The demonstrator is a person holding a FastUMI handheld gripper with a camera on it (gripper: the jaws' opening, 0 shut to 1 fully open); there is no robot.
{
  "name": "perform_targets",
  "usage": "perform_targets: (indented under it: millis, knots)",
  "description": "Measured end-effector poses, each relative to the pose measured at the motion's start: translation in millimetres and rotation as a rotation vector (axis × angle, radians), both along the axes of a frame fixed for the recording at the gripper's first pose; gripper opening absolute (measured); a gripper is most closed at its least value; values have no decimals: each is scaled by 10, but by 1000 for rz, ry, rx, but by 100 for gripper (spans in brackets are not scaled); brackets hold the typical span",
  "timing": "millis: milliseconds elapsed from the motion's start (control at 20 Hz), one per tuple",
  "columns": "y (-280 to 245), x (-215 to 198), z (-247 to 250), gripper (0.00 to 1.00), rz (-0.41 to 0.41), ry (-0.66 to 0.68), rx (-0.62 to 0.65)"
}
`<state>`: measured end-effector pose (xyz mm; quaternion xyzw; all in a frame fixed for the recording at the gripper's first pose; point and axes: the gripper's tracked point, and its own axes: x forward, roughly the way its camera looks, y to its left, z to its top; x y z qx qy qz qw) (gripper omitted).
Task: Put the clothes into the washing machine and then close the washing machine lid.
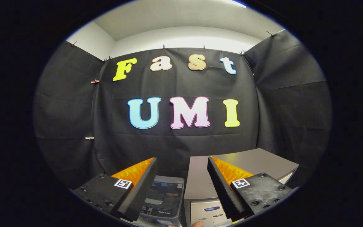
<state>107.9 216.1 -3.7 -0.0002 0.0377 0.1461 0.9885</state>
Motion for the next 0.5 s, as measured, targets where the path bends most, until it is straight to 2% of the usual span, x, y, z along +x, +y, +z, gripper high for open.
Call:
perform_targets:
  millis: [500]
  knots:
    - [-74,5,25,99,-14,-13,5]
